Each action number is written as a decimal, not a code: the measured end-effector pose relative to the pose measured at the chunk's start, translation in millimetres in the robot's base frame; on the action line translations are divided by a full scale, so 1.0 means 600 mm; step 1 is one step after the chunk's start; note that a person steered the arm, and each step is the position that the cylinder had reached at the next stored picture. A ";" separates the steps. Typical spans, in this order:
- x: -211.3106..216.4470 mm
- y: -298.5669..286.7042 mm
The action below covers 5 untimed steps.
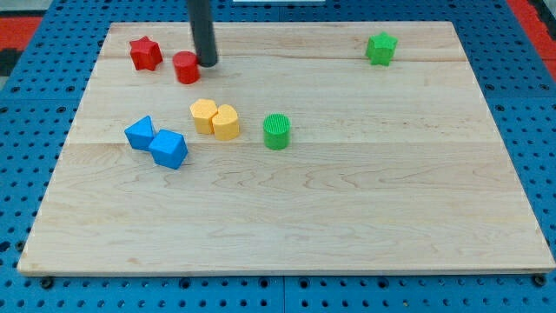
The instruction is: Move the green circle to the left side of the green star
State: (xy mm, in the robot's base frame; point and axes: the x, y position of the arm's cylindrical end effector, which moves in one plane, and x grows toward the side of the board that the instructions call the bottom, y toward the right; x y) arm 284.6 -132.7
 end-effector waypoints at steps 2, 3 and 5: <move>0.007 0.041; 0.088 0.203; 0.276 0.313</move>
State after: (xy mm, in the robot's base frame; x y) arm 450.0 55.2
